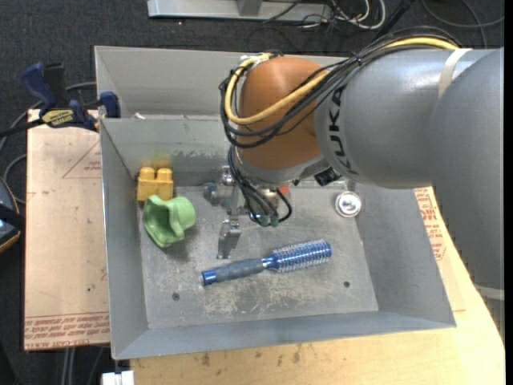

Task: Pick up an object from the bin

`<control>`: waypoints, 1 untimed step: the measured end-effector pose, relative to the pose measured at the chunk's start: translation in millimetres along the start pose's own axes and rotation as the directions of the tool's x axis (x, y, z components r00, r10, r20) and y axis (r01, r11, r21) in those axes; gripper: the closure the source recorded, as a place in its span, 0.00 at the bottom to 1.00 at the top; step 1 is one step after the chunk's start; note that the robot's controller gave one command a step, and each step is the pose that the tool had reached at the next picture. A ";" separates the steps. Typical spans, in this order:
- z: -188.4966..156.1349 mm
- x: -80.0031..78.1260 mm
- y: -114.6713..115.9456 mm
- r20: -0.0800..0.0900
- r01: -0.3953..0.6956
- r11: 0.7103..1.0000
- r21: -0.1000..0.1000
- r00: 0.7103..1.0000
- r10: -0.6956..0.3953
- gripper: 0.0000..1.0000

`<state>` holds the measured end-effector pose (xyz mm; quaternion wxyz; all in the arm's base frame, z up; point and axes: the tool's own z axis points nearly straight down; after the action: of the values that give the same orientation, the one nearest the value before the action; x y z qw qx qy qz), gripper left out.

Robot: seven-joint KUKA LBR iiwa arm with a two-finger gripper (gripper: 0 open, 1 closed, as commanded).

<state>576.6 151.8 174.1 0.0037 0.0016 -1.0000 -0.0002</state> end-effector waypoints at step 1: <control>100.3 63.1 -128.2 0.019 0.229 0.973 -0.002 0.973 -0.229 0.00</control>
Offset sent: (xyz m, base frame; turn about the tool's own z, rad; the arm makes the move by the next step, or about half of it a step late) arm -0.0671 -0.1300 -0.1041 -0.2358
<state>513.2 23.4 74.3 -0.0055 0.1169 -0.9931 -0.0025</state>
